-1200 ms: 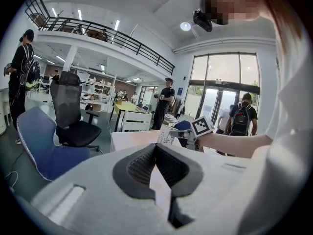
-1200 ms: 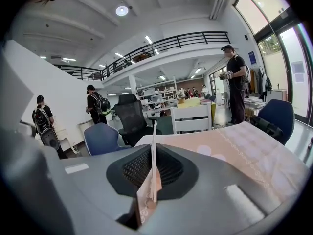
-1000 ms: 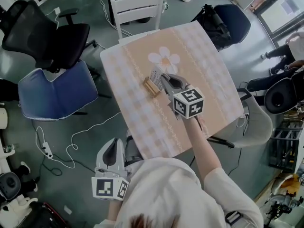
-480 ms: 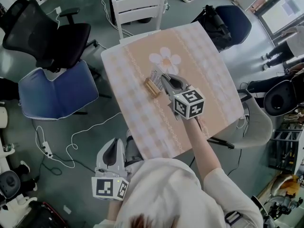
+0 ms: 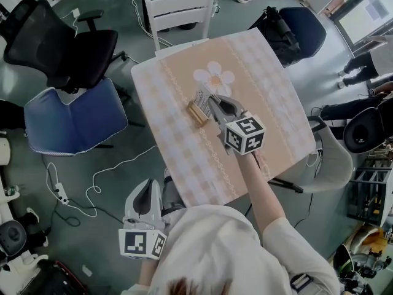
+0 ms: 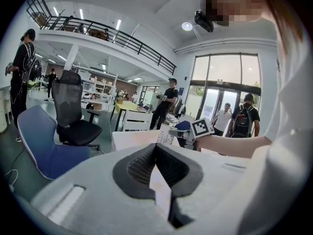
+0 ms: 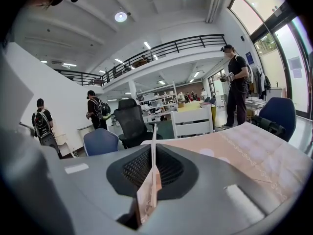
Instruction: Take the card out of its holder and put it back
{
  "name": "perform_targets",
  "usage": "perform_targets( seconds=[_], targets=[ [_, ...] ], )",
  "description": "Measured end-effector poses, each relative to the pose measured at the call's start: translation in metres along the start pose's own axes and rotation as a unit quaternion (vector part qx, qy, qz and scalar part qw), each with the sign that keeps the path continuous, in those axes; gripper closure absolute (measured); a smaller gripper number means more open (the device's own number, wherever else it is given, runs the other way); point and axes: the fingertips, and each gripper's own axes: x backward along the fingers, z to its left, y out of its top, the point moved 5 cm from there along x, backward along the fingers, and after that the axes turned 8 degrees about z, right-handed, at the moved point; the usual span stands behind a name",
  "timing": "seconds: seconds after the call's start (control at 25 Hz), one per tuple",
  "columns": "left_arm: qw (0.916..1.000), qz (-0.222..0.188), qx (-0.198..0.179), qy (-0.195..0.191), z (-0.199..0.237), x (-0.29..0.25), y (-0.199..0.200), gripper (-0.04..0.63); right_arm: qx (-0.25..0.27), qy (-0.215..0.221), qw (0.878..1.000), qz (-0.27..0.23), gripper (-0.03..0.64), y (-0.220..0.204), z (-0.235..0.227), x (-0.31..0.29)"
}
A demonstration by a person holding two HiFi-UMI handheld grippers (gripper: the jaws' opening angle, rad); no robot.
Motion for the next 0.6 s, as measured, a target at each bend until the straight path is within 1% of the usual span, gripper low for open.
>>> perform_targets(
  seconds=[0.08, 0.36, 0.6],
  targets=[
    [1.0, 0.001, 0.0, 0.001, 0.0, 0.0, 0.0, 0.595, 0.002, 0.002, 1.0, -0.008, 0.598, 0.0, 0.0, 0.001],
    [1.0, 0.003, -0.002, -0.002, -0.002, 0.0, 0.0, 0.595, -0.015, 0.002, 0.999, -0.039, 0.598, -0.006, -0.001, 0.005],
    [1.0, 0.004, -0.002, -0.001, -0.001, -0.001, 0.001, 0.595, -0.014, 0.004, 0.999, -0.036, 0.598, -0.016, 0.001, 0.002]
  ],
)
